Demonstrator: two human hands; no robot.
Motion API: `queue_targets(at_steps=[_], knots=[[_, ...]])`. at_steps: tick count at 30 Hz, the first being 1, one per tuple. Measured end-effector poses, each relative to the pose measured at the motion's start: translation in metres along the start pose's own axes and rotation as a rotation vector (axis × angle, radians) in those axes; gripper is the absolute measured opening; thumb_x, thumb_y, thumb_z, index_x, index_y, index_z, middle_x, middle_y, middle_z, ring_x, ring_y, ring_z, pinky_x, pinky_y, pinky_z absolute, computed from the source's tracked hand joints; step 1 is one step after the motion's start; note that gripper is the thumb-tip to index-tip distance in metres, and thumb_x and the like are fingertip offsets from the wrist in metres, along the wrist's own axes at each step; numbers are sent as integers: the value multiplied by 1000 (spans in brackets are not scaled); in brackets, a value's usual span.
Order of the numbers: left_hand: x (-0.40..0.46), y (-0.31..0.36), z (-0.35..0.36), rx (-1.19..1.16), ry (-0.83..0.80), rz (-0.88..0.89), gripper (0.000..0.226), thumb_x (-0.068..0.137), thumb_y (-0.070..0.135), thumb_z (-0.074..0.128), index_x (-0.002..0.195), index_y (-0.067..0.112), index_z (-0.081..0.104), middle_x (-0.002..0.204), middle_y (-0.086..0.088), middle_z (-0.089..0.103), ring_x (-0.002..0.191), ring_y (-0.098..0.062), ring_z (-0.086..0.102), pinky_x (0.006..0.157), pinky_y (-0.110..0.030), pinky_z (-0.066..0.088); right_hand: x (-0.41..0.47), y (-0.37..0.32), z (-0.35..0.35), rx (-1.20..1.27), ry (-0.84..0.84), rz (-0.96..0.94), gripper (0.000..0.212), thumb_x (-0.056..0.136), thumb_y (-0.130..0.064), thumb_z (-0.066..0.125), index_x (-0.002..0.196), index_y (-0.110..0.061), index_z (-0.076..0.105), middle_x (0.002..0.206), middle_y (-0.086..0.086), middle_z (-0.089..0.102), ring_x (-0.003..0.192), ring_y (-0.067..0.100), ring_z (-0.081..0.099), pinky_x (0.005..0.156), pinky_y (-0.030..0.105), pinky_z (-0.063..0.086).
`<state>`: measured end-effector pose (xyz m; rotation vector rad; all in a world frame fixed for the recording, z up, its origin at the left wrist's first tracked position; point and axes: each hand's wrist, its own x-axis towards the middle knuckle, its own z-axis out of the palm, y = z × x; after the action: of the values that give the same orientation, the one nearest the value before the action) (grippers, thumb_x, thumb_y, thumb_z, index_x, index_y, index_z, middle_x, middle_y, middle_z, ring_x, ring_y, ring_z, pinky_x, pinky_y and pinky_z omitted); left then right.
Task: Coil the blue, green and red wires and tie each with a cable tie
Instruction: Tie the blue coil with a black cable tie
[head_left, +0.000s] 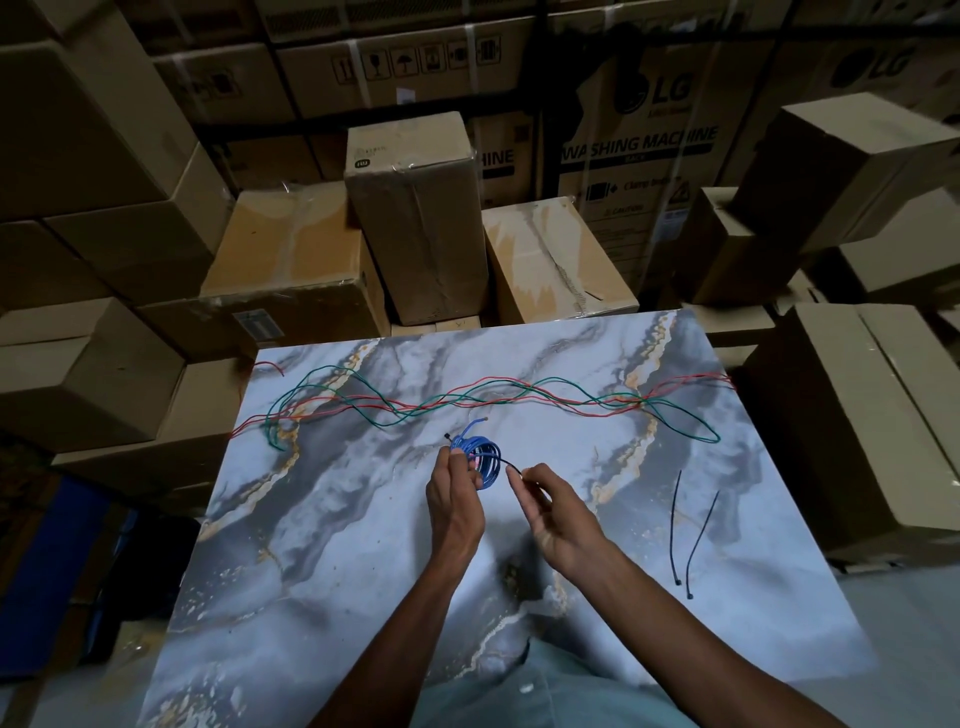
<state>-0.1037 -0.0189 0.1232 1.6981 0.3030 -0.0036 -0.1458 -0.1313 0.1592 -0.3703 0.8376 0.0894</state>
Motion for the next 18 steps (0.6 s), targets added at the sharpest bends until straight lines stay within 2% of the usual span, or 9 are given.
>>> queue_targets(at_steps=[4,7,10,14,18], knots=[[-2,-1,2,54,-12,27,36,89,45,34,81,17,55,65,6,60,67,-23,57,73,-46,49,-3,5,-2,-100,-19,58,19,90,14,60,74,5,64,82,18,66,90,23,73,81,33,63],[-3,-2,0,81,-32,41,34,90,45,34,79,19,53,64,5,58,67,-25,57,73,-50,50,0,9,-2,-238,-35,-14,9,87,14,62,81,8,64,89,22,65,85,22,76,82,28,63],[-3,-5,-3,92,-43,64,34,92,48,35,80,24,54,68,4,59,68,-24,56,74,-50,51,1,7,0,-296,-32,-79,9,86,16,62,81,9,63,91,24,65,83,24,77,78,25,63],[-4,-6,-5,85,-67,65,38,91,57,33,85,27,56,67,7,56,67,-20,53,73,-47,49,-1,3,-1,-359,-34,-145,7,87,14,64,84,9,65,83,21,67,81,25,77,84,29,63],[-5,-5,-6,85,-83,77,36,93,56,34,86,27,54,64,9,55,64,-17,51,68,-38,44,-6,-6,1,-580,-93,-318,5,88,7,71,84,4,69,80,19,71,76,26,74,81,31,62]])
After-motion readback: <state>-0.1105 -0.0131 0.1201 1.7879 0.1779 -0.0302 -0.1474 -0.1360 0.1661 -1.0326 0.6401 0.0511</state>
